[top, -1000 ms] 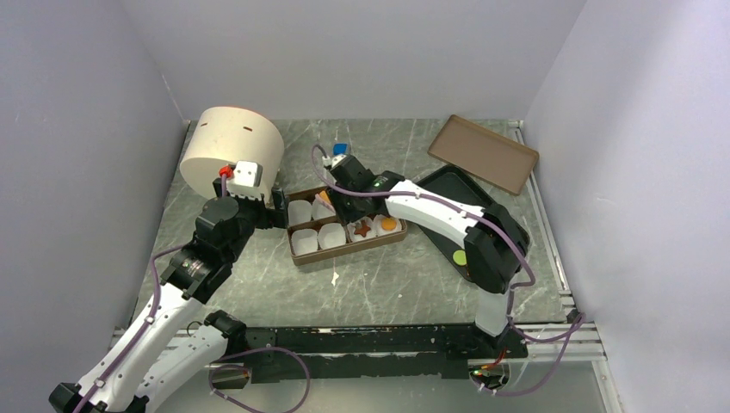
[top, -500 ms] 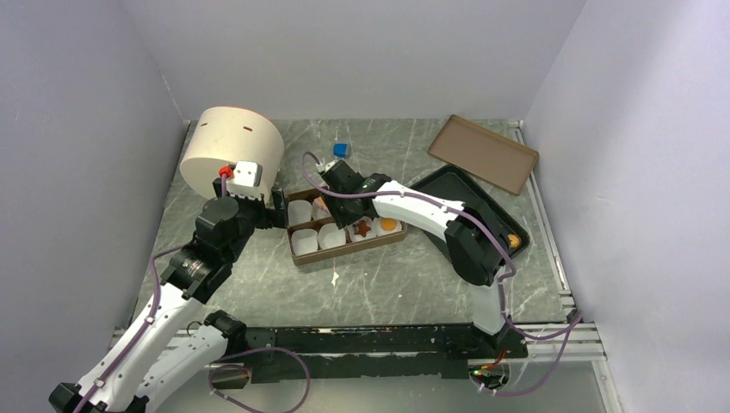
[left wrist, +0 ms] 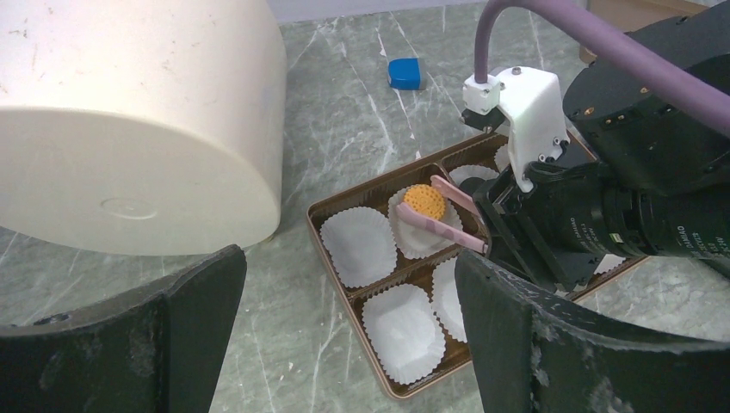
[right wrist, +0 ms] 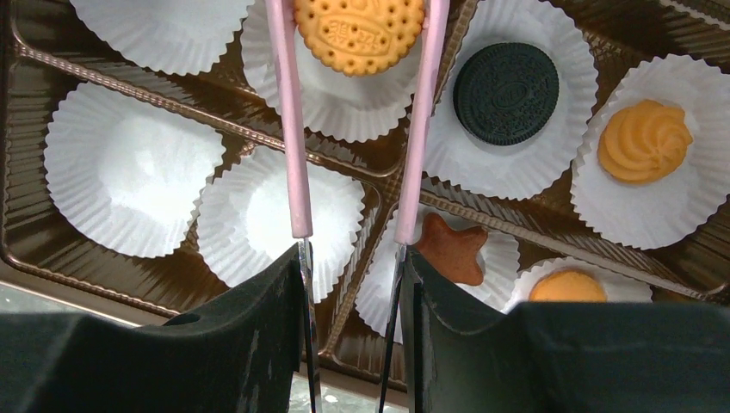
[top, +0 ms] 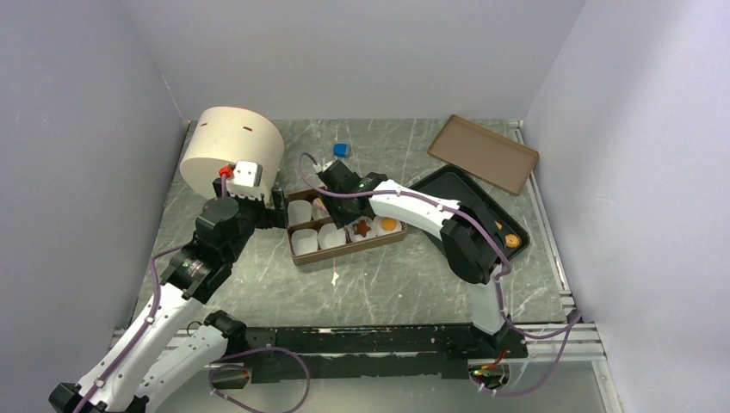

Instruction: Pack the cookies

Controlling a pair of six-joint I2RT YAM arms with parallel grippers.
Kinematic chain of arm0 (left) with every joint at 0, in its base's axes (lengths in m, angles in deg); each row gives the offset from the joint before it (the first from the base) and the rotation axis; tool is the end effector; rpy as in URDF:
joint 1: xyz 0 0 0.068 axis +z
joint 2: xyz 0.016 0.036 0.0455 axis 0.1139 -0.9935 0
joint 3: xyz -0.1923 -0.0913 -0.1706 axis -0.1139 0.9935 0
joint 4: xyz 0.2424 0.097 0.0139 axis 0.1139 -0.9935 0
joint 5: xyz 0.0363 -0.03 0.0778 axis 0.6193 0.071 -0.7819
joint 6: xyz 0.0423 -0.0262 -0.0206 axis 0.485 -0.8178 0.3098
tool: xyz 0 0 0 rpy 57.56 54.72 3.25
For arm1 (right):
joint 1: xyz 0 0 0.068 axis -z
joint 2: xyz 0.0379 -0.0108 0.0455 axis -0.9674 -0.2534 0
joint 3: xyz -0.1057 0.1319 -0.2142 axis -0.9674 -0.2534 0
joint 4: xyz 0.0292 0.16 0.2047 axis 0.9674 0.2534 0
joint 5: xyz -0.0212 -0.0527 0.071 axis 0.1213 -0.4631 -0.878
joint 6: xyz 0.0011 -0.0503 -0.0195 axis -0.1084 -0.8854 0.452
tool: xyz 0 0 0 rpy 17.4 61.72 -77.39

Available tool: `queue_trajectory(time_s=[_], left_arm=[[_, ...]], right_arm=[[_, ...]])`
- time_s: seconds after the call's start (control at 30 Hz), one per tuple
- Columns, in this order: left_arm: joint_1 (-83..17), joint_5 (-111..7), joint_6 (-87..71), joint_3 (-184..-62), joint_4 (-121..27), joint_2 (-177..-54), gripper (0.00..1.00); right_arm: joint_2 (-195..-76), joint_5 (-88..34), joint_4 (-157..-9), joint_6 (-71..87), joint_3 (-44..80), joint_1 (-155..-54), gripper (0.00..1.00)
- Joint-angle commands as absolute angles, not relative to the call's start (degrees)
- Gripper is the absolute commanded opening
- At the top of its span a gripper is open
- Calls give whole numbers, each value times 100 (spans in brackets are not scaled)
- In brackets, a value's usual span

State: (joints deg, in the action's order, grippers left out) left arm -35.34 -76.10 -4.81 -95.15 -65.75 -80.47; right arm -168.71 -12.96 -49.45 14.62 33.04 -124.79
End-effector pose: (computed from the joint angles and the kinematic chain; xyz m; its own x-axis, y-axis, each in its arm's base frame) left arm 0.1486 -0.0706 0.3378 -0.2221 -0.0428 -0.9741 0.1977 0.9763 -0.0880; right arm 0.2866 0.3293 0.2179 -0.7020 -0.4617 -0.5423 -0.5686 0.8218 0.0363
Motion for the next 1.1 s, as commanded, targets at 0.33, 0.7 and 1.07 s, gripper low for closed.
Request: queue_trajectory(time_s=[0.33,0.7,1.07], left_arm=[[-3546,-7575,-399,-9535,-6315,-7947,96],[-3546,-7588,-396,-9518,-6305,-7878,96],[-3546,-7593,-390,-9509,-6306,-7789,96]], right_arm=[[-16565,-1311,-4861,1414,3519,-12489,49],[-15835,-1022,-4638,1488,3307,-12480,43],[-15064,-683,-4097,1799,2754,-12180,41]])
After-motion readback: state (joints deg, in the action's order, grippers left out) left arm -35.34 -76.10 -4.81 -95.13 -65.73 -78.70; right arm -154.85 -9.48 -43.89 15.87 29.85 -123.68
